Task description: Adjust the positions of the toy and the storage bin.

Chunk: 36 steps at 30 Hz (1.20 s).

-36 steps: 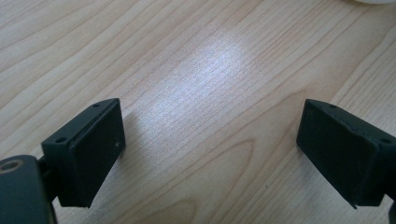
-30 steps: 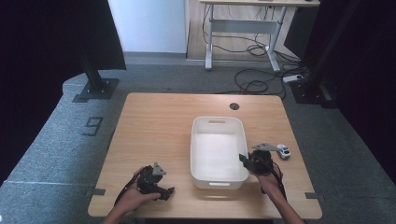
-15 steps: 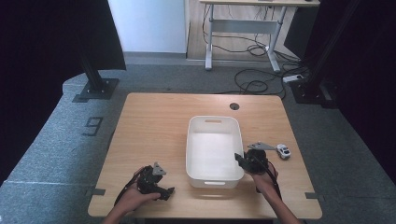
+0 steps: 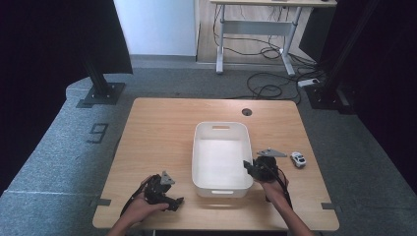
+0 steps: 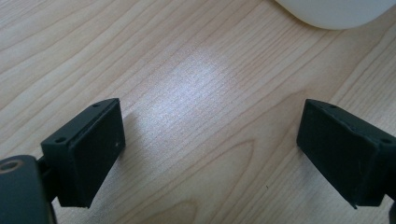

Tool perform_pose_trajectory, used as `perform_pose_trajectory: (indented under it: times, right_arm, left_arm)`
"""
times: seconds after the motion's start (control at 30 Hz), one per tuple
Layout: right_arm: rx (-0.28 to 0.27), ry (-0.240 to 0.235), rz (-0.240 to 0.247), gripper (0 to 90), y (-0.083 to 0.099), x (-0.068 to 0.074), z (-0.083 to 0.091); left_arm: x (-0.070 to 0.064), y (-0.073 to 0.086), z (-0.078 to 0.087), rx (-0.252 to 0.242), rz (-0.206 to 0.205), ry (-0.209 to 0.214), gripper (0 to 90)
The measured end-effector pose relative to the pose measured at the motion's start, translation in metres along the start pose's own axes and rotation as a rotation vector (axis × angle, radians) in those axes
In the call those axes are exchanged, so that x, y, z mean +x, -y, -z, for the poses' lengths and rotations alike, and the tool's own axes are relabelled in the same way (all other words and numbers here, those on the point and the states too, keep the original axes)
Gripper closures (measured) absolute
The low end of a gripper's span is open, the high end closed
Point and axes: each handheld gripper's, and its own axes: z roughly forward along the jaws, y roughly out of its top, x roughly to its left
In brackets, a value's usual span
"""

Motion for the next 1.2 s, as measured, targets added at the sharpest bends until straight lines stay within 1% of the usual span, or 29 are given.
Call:
perform_pose_trajectory:
  times: [0.63, 0.67, 0.73, 0.77, 0.8, 0.83, 0.87, 0.9, 0.93, 1.0, 1.03, 1.1, 1.2]
  right_arm:
    - [-0.003, -0.014, -0.009, 66.5, -0.001, 0.001, -0.002]
    - [-0.011, -0.016, -0.004, 65.4, 0.000, 0.001, -0.002]
    - [-0.038, -0.010, 0.020, 59.1, 0.003, 0.001, 0.000]
    - [-0.038, -0.010, 0.020, 59.1, 0.003, 0.001, 0.000]
    - [-0.071, -0.016, 0.026, 51.9, 0.005, 0.000, 0.002]
    - [-0.071, -0.016, 0.026, 51.9, 0.005, 0.000, 0.002]
    - [-0.093, -0.011, 0.029, 48.1, 0.004, -0.002, 0.007]
    - [-0.093, -0.011, 0.029, 48.1, 0.004, -0.002, 0.007]
    - [-0.112, -0.007, 0.039, 43.6, 0.004, -0.004, 0.011]
    - [-0.121, -0.014, 0.047, 39.8, 0.004, -0.005, 0.014]
    - [-0.126, -0.017, 0.060, 37.9, 0.005, -0.006, 0.016]
    - [-0.129, -0.009, 0.075, 35.4, 0.006, -0.009, 0.018]
    - [-0.136, -0.015, 0.085, 32.8, 0.007, -0.013, 0.023]
  left_arm:
    - [0.000, 0.000, 0.000, -0.001, -0.003, 0.002, 7.7]
    - [0.000, 0.000, 0.000, -0.001, -0.003, 0.003, 7.7]
    - [0.000, 0.000, 0.000, 0.000, -0.001, 0.001, 7.7]
    - [0.000, 0.000, 0.000, 0.000, -0.001, 0.001, 7.7]
    - [0.000, 0.000, 0.000, -0.001, -0.001, -0.001, 7.8]
    - [0.000, 0.000, 0.000, -0.001, -0.001, -0.001, 7.8]
    - [0.000, 0.000, 0.000, -0.001, 0.000, -0.002, 7.8]
    - [0.000, 0.000, 0.000, -0.001, 0.000, -0.002, 7.8]
    - [0.000, 0.000, 0.000, -0.001, 0.000, -0.002, 7.8]
    - [0.000, 0.000, 0.000, -0.001, 0.000, -0.002, 7.9]
    - [0.000, 0.000, 0.000, -0.001, 0.000, -0.002, 7.8]
    - [0.000, 0.000, 0.000, -0.001, 0.000, -0.002, 7.8]
    - [0.000, 0.000, 0.000, 0.000, 0.000, -0.001, 7.8]
